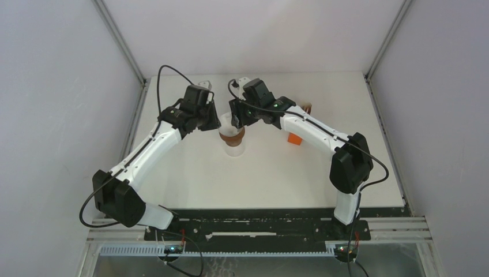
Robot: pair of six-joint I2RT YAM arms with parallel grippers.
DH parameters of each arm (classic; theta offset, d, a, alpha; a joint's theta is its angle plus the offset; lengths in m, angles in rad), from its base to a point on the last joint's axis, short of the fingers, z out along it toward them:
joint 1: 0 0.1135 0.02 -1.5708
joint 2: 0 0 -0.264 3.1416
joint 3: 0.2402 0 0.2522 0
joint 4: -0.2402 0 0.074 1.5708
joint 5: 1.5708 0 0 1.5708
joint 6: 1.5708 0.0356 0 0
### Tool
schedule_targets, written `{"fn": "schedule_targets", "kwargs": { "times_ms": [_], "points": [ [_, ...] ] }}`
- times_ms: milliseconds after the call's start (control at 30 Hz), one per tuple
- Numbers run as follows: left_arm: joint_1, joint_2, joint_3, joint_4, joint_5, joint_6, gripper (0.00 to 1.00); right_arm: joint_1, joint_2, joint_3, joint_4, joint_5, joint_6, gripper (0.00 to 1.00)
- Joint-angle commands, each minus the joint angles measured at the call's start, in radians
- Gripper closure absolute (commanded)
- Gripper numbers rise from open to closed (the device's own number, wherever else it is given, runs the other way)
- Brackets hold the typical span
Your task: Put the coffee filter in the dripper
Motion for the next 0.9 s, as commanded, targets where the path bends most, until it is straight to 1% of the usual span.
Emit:
{"fn": "schedule_targets", "kwargs": {
  "times_ms": [0, 167, 500, 667, 867],
  "points": [
    [0.004, -0.008, 0.02, 0.02, -0.012, 0.02, 0.83, -0.015, -0.059, -0.025, 0.064, -0.054, 0.034, 0.39],
    [0.004, -0.008, 0.022, 0.02, -0.009, 0.02, 0.83, -0.038, -0.094, -0.064, 0.109, -0.105, 0.064, 0.39],
    [0.003, -0.007, 0.022, 0.02, -0.008, 0.019, 0.83, -0.076, -0.141, -0.14, 0.168, -0.131, 0.106, 0.39],
    [0.003, -0.008, 0.023, 0.019, -0.004, 0.018, 0.82, -0.079, -0.141, -0.142, 0.17, -0.142, 0.107, 0.39],
    [0.002, -0.014, 0.025, 0.021, 0.001, 0.017, 0.78, -0.077, -0.199, -0.176, 0.227, -0.164, 0.108, 0.38]
  ]
}}
